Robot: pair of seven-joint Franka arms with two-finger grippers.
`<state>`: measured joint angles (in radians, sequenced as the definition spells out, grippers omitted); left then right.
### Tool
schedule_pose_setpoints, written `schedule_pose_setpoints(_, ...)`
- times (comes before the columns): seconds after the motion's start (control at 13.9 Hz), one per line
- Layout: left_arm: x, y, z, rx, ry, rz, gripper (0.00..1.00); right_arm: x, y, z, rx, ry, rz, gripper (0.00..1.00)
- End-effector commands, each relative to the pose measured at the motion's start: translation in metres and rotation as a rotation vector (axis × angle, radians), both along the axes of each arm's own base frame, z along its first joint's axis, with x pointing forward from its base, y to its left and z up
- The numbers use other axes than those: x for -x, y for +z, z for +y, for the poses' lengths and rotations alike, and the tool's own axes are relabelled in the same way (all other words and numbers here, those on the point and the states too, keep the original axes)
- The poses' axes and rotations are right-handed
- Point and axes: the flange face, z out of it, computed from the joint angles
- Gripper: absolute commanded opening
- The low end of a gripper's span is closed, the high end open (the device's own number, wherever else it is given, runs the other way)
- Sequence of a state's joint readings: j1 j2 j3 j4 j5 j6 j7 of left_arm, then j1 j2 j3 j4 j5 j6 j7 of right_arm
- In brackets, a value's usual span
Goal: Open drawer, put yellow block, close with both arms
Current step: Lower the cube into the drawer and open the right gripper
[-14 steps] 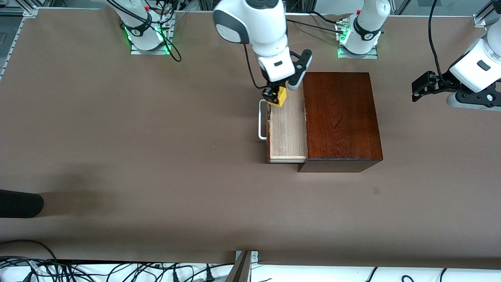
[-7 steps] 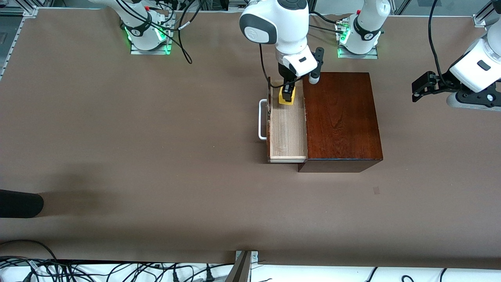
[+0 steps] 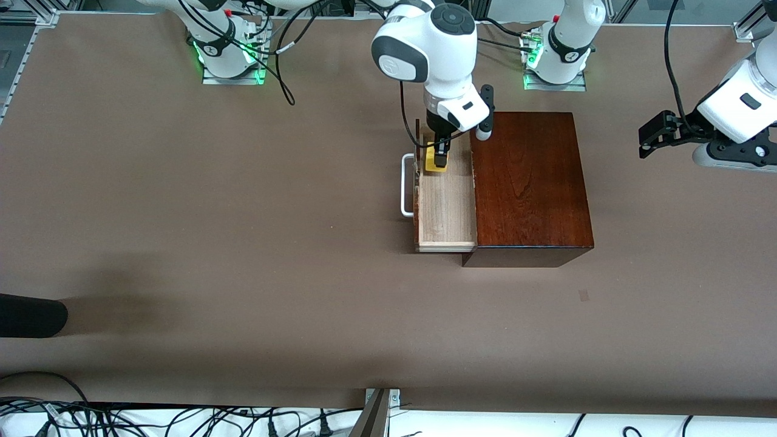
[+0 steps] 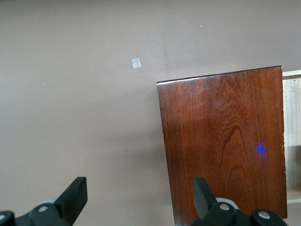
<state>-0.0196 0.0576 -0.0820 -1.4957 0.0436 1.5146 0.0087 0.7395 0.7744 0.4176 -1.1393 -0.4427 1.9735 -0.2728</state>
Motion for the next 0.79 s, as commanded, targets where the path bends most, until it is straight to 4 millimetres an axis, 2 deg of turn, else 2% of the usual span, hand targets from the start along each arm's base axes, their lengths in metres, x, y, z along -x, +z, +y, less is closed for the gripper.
schedule_pose_setpoints(0.0, 0.002, 0.005, -0.002, 0.007, -0.007, -0.013, 1.0, -0.007, -0.008, 0.004, 0.007, 0.027, -0.011, 0.09)
schedule_pose_setpoints(0.5, 0.002, 0.005, -0.002, 0.007, -0.008, -0.012, 1.0, -0.009, -0.033, 0.007, 0.012, 0.034, 0.001, 0.1)
schedule_pose_setpoints(0.72, 0.002, 0.004, 0.0, 0.007, -0.007, -0.009, 1.0, -0.014, -0.051, 0.007, 0.014, 0.037, -0.008, 0.14)
